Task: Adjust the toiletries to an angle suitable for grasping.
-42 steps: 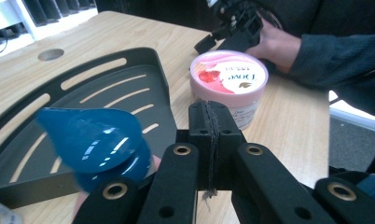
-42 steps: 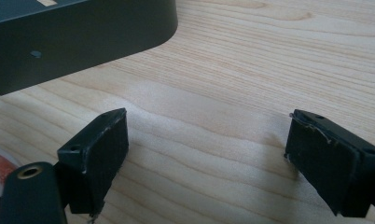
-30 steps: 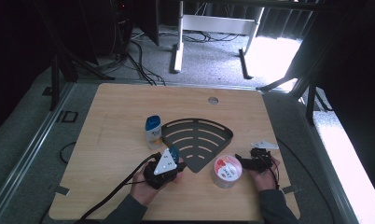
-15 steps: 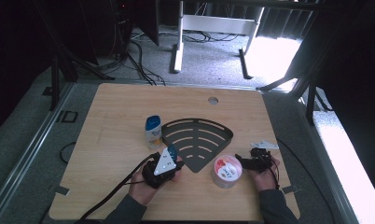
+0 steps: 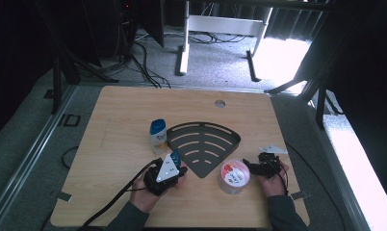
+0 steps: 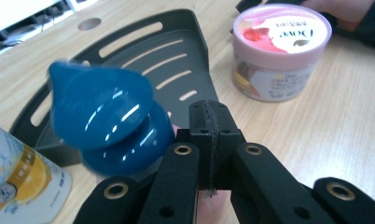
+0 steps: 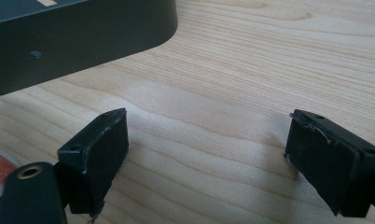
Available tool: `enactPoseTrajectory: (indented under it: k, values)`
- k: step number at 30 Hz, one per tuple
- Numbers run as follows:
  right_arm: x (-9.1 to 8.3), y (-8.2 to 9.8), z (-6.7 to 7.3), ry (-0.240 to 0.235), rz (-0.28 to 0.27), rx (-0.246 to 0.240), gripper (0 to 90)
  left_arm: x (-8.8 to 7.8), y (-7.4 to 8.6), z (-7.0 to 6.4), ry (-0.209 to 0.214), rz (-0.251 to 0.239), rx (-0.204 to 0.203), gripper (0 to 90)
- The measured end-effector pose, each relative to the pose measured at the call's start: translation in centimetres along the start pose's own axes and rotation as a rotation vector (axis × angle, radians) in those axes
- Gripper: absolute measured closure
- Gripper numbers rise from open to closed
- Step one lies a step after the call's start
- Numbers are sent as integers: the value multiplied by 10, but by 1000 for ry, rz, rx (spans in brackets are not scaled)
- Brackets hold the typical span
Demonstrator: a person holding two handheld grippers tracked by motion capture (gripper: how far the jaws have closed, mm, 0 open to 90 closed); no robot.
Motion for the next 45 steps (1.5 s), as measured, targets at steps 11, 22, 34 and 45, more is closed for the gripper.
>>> enactPoseTrajectory:
  k: [11,22,34,45]
  values:
    - [0,0,0,0,0,0,128,-8,13,16,-53,50,-25,898]
    - [0,0,0,0,0,0,128,3,32,25,-91,90,-43,897]
    - [-1,0,1,-14,-7,-8,177,26,41,30,-97,110,-55,898]
    - [-20,4,4,-112,-12,-6,611,33,50,38,-117,148,-57,898]
Point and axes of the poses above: each handheld gripper's, and its own axes: x roughly forward along the jaws, y roughly out of its underside, z roughly to its left, the point moved 3 cm from there along x, roughly forward along the jaws, and after that the axes turned 14 degrees about -z, right-handed, at the moved point
